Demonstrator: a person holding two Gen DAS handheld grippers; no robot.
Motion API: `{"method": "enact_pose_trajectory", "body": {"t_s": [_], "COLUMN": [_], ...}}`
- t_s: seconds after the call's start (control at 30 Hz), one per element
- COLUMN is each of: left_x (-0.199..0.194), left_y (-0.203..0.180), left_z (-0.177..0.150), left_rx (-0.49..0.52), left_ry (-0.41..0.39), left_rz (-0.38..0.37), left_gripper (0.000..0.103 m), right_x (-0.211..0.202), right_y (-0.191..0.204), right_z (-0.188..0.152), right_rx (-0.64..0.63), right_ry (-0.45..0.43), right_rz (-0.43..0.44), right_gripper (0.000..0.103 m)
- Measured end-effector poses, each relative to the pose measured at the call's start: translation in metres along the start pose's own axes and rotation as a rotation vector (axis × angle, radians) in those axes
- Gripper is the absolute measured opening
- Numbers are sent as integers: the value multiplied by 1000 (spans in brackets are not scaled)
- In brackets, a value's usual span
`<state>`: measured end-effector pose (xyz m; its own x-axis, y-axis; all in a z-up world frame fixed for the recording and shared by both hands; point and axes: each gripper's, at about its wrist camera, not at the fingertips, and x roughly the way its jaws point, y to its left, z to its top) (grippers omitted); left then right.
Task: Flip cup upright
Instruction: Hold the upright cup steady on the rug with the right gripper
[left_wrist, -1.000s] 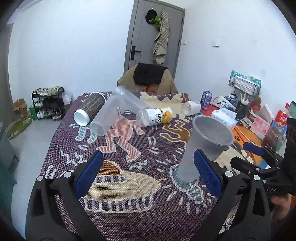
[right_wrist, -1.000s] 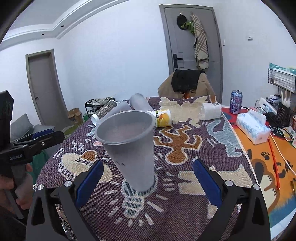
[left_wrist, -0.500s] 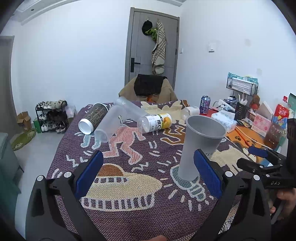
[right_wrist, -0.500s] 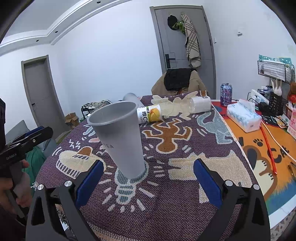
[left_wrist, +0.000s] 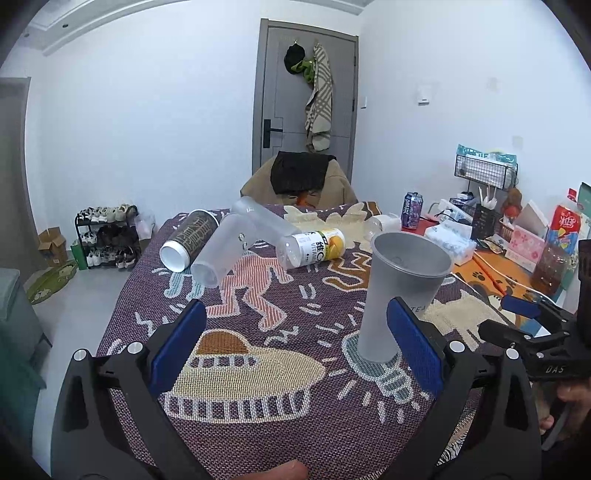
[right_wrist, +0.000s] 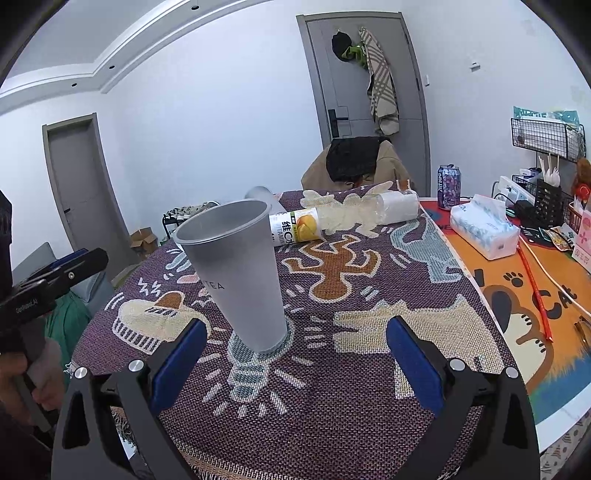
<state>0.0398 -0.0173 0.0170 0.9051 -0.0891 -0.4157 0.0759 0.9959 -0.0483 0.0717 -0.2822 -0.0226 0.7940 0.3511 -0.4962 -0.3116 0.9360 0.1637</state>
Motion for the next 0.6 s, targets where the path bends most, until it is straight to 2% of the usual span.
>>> {"method": "enact_pose_trajectory", "body": {"t_s": [0.6], "left_x": [-2], "left_y": [-3], "left_z": [4], "left_rx": [4], "left_ry": [-18], "left_rz": [-7], "left_gripper": [97], "right_x": [1], "right_y": [-3], "right_z": [0], "right_rx": [11], "right_ry": [0], "right_rz": [-3], "right_gripper": [95]}}
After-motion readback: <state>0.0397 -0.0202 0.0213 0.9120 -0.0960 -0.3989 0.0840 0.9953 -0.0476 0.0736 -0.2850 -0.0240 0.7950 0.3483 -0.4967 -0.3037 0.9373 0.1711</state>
